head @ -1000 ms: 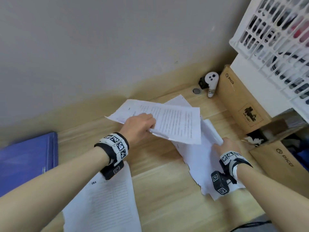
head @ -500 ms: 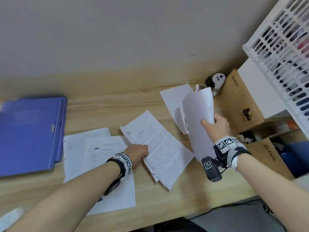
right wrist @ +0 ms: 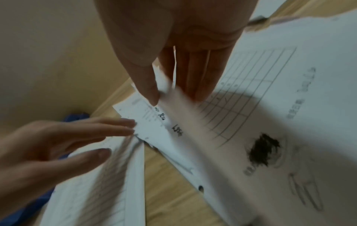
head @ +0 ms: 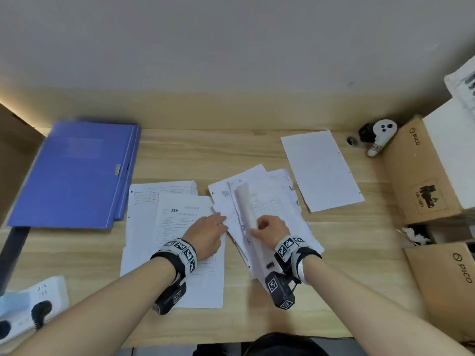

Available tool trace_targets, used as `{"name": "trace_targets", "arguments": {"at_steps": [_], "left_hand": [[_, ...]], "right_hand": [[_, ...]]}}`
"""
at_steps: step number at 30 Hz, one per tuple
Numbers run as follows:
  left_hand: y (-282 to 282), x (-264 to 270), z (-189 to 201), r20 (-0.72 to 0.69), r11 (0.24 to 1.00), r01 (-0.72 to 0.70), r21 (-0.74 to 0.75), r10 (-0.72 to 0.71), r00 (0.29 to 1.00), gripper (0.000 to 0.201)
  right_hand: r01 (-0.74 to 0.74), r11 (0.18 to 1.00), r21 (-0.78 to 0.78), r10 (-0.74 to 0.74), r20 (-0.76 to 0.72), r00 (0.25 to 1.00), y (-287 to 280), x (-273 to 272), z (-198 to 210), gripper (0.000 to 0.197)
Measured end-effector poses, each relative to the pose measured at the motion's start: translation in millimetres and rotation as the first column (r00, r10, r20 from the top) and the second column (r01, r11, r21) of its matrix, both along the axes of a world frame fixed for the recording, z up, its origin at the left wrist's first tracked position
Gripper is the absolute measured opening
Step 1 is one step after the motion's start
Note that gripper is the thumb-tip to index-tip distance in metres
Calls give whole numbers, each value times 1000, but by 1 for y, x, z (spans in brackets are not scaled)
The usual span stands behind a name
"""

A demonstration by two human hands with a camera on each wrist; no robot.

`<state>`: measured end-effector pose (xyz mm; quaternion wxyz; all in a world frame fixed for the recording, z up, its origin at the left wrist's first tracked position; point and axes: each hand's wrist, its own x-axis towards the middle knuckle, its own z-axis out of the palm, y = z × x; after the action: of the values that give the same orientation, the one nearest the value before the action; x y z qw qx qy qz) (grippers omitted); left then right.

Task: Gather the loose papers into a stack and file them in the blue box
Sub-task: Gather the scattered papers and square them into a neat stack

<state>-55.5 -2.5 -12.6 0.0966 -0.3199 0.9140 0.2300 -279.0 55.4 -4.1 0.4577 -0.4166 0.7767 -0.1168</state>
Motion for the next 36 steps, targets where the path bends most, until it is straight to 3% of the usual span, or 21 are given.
{"name": "trace_targets", "arguments": {"at_steps": [5,8,13,19,23,29,31,33,36], "left_hand": [[-5,10,-2,89,993,-91,69,85,992,36],[-11,3,0,58,988,-152,29,150,987,29],[-37,-33,9,-42,948,-317,4,317,947,29],[-63,-83,0,78,981,-173,83,167,983,35],[-58,-100,-15,227,996,-88,9,83,970,54],[-71,-118,-22,183,994,-90,-65,101,978,54],[-77,-123,-22,180,993,-100,-65,110,978,53],[-82,-127,-21,179,992,-108,-63,117,977,52],[-84,-131,-20,180,991,-120,-52,127,975,51]], "right_hand": [[-37,999,10,36,111,993,-2,8,-12,36],[-62,998,-23,65,135,989,-6,-3,-8,37],[82,991,-101,-69,121,990,-16,-51,-1,30],[266,952,-151,-282,-104,954,-29,-139,5,14],[354,925,-138,-380,-296,876,-39,-199,-4,39],[455,887,-77,-428,-502,751,-49,-241,-20,65],[481,875,-59,-435,-533,725,-50,-248,-23,64],[483,875,-27,-430,-502,751,-50,-255,-25,64],[482,876,-1,-438,-419,795,-47,-260,-21,44]]}}
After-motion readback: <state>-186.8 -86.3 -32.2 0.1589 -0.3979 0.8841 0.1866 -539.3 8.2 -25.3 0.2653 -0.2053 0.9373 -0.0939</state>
